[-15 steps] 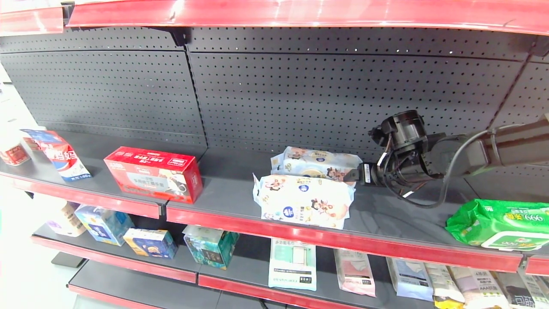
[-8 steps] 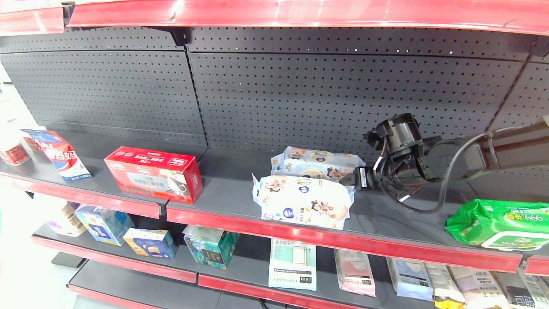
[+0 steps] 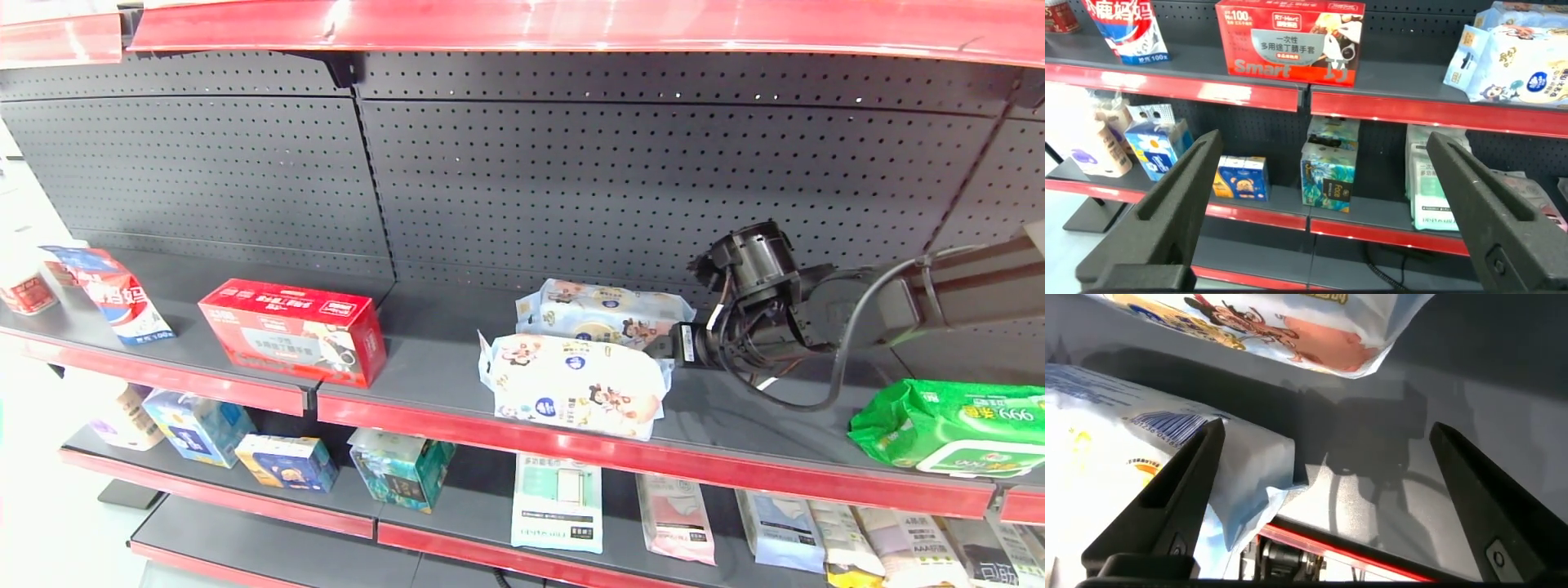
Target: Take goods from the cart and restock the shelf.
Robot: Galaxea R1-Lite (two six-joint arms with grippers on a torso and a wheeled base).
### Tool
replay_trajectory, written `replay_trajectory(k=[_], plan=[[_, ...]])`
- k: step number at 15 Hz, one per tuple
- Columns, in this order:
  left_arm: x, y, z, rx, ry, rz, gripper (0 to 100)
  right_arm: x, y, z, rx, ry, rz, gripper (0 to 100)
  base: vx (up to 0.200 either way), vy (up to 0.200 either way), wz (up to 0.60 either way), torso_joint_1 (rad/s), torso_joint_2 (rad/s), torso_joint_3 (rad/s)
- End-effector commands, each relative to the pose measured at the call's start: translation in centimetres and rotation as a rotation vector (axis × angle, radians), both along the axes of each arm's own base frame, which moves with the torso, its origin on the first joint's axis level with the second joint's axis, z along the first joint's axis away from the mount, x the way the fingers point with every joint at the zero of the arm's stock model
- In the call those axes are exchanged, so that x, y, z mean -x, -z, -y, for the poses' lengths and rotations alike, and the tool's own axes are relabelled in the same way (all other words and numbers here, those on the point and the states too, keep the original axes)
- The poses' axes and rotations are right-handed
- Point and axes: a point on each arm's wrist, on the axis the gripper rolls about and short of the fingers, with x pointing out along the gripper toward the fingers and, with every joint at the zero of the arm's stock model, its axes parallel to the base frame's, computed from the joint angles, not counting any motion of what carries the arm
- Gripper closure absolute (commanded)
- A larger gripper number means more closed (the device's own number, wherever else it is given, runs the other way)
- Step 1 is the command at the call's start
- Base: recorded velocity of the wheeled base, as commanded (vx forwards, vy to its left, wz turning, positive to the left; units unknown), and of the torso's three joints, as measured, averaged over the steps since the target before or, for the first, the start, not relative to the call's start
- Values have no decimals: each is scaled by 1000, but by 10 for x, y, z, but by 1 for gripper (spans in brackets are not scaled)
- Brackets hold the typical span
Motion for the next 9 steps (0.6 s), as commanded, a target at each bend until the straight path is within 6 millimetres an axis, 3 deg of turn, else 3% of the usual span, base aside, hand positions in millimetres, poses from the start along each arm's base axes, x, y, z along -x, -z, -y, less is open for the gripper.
replay_trajectory(k=[1,9], plan=[[0,0,0,0,0,0,0,-2,6,4,7,12,-17,0,0,0,0,0,0,0],[0,0,0,0,0,0,0,-5,-1,9,7,18,6,0,0,0,0,0,0,0]])
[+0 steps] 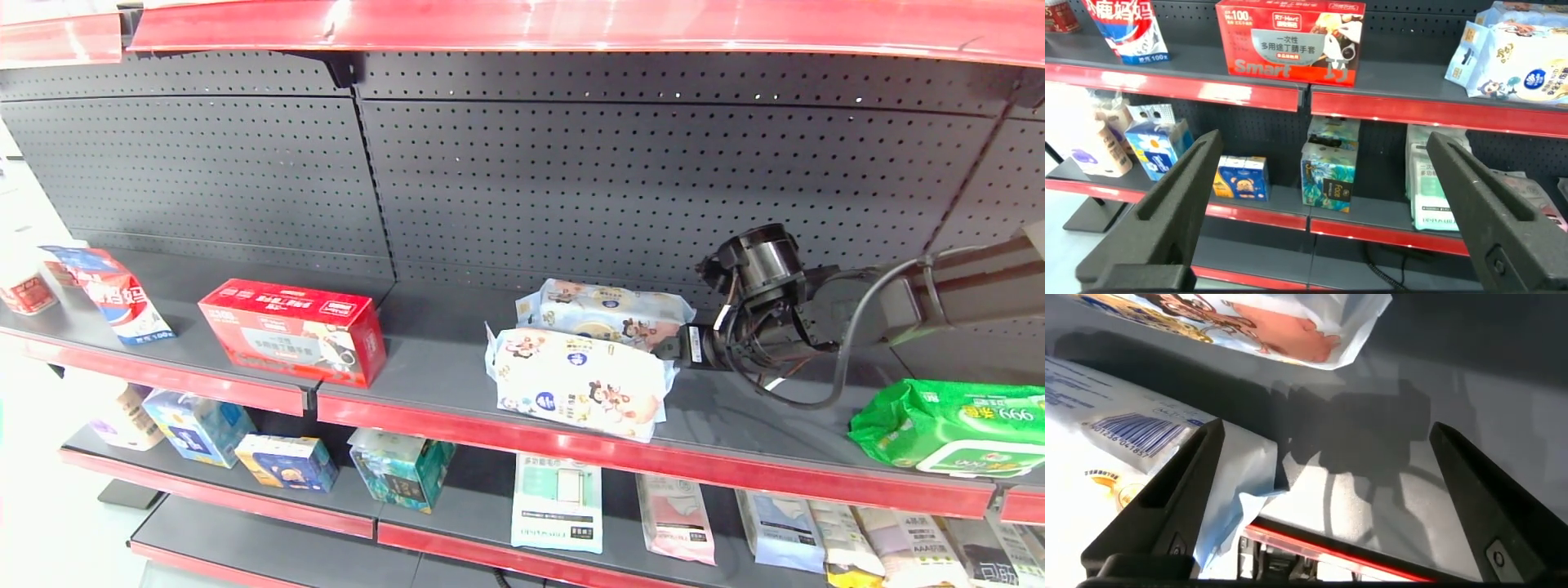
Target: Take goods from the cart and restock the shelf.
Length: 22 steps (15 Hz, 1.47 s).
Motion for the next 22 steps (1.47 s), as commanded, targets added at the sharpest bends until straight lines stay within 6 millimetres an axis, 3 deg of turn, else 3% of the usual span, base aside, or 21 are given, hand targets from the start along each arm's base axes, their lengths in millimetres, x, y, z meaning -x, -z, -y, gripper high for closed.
replay_trajectory(k=[1,6,12,14,17,21,22], plan=[[0,0,0,0,0,0,0,-3,-4,1,-3,3,19,0,0,0,0,0,0,0],[0,0,0,0,0,0,0,-2,-31,3,-19,4,99,0,0,0,0,0,0,0],[0,0,0,0,0,0,0,62,-53,25,-22,9,118,0,0,0,0,0,0,0],[0,0,0,0,0,0,0,90,-63,33,-35,8,142,0,0,0,0,0,0,0],[0,0,0,0,0,0,0,154,-64,50,-32,-9,161,0,0,0,0,0,0,0],[0,0,0,0,0,0,0,266,-39,86,59,-146,303,0,0,0,0,0,0,0],[0,0,0,0,0,0,0,283,-34,92,69,-145,348,0,0,0,0,0,0,0]])
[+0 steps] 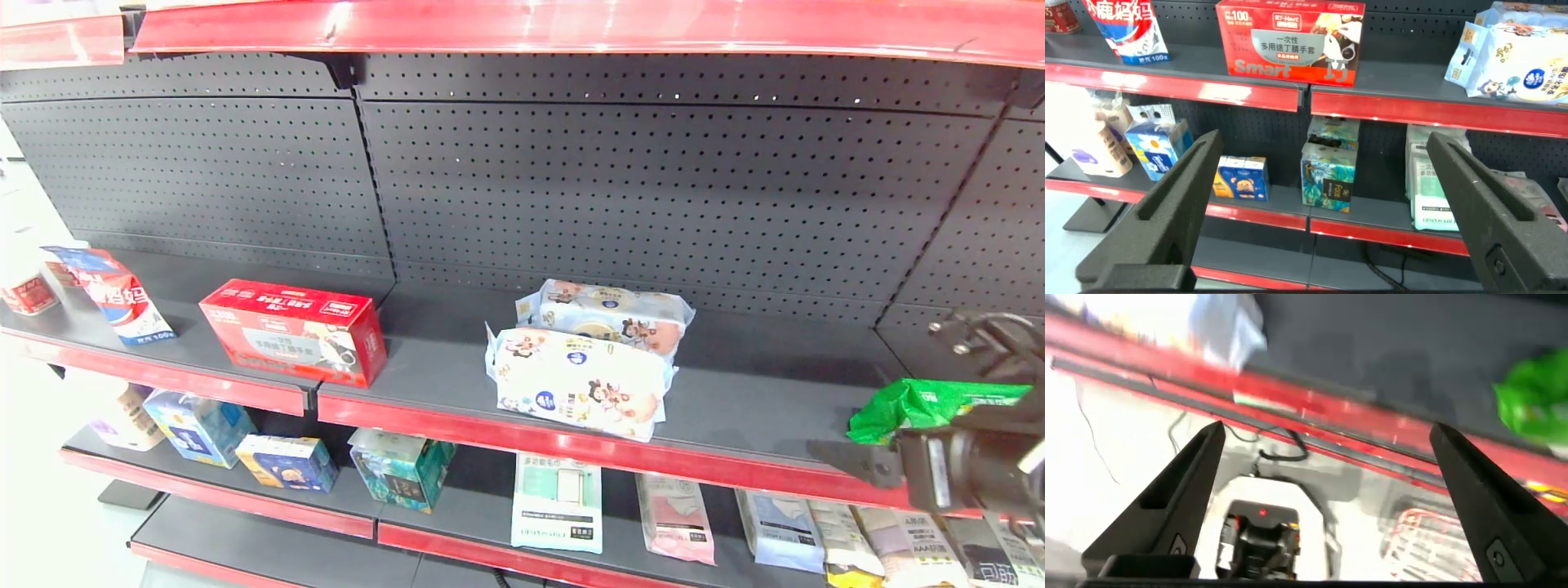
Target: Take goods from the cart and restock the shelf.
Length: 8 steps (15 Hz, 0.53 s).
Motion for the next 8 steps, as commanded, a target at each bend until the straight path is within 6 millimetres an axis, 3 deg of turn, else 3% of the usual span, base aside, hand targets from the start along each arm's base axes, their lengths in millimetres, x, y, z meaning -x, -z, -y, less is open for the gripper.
replay_trajectory(k=[1,3,5,8], plan=[[0,0,0,0,0,0,0,96,17,31,31,-32,261,0,0,0,0,0,0,0],[0,0,0,0,0,0,0,123,25,40,62,13,381,0,0,0,0,0,0,0],[0,0,0,0,0,0,0,153,58,50,101,71,511,0,0,0,0,0,0,0],[0,0,0,0,0,0,0,162,66,52,123,139,568,0,0,0,0,0,0,0]])
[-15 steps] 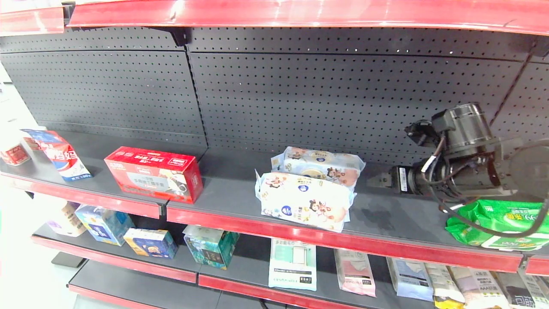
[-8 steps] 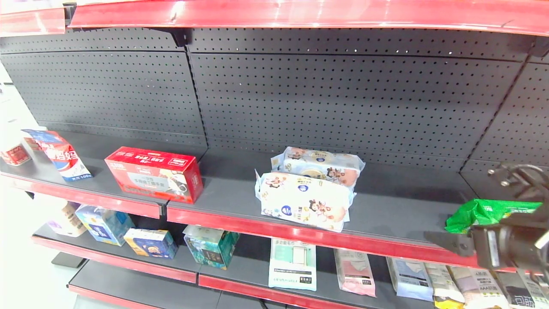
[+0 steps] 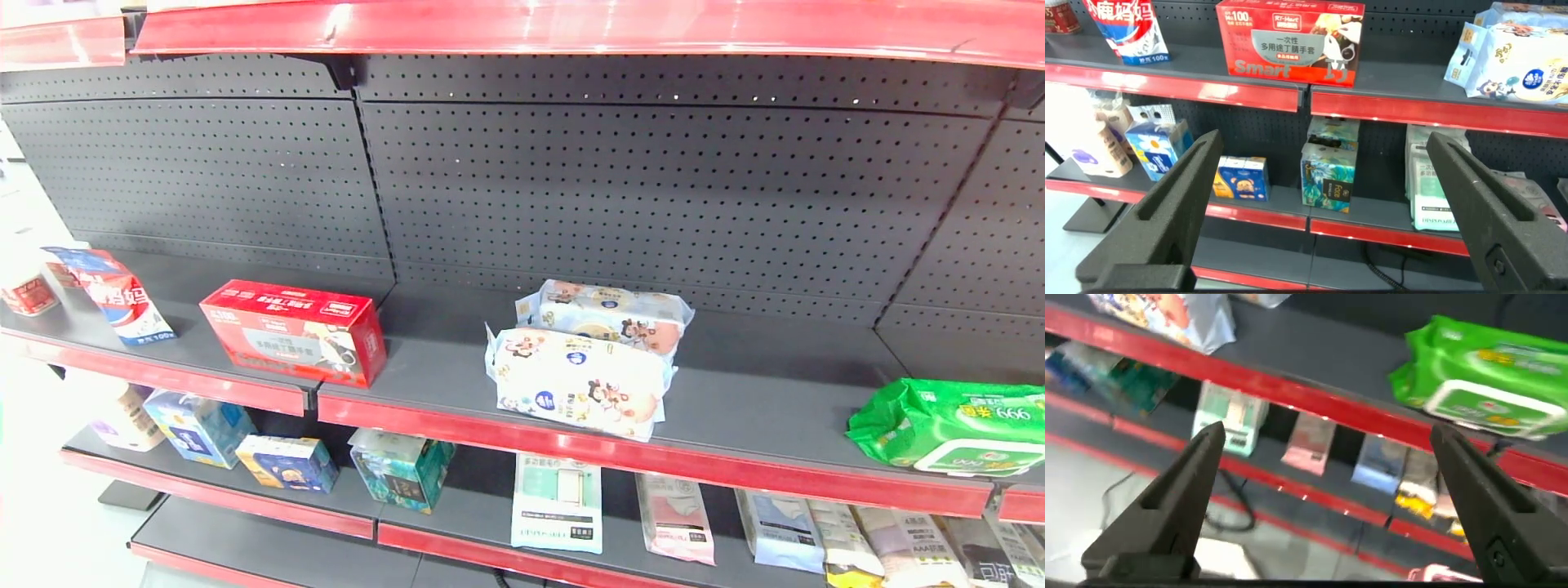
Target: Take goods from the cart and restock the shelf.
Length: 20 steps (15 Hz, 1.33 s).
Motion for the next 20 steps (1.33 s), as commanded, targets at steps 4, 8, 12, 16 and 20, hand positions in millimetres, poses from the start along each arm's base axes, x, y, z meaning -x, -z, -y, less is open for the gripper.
replay_trajectory(k=[4,8,12,16,20], plan=[[0,0,0,0,0,0,0,17,25,6,48,309,80,0,0,0,0,0,0,0],[0,0,0,-3,2,0,0,24,45,2,39,221,136,0,0,0,0,0,0,0],[0,0,0,-1,2,0,0,21,49,-6,-145,-54,215,0,0,0,0,0,0,0],[0,0,0,-3,2,0,0,25,50,-4,-19,69,293,0,0,0,0,0,0,0],[0,0,0,-3,2,0,0,25,49,-2,0,127,306,0,0,0,0,0,0,0]])
